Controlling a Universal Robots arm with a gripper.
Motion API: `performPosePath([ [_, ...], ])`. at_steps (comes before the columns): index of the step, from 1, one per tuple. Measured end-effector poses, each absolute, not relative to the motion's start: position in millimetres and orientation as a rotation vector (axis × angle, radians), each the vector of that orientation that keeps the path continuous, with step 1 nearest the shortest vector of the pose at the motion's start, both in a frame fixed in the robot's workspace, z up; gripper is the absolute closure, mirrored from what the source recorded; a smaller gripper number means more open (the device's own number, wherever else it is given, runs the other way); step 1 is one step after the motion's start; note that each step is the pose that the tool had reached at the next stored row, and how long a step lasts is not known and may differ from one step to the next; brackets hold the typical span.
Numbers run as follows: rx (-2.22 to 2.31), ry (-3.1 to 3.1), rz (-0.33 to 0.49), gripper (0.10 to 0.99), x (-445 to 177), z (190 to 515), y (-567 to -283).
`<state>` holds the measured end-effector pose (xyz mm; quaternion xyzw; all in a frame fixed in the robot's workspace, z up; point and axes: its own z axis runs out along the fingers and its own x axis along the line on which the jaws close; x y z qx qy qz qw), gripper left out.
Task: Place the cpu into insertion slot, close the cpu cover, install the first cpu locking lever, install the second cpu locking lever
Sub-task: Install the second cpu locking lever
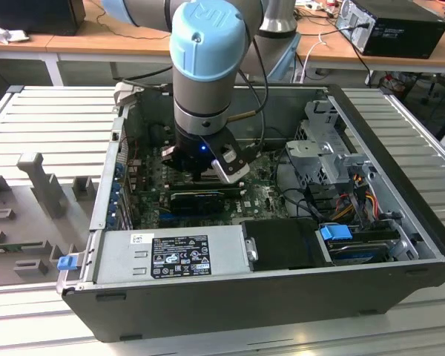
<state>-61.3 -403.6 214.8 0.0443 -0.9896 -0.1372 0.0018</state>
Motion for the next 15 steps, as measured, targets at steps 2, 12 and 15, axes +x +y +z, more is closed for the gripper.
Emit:
performPosePath([
  [2, 0.146, -3.104, -0.435, 0.98, -63, 212, -404],
  [12, 0.16, -3.095, -0.494, 0.98, -74, 200, -405],
  [15, 0.16, -3.091, -0.522, 0.98, -75, 197, -405],
])
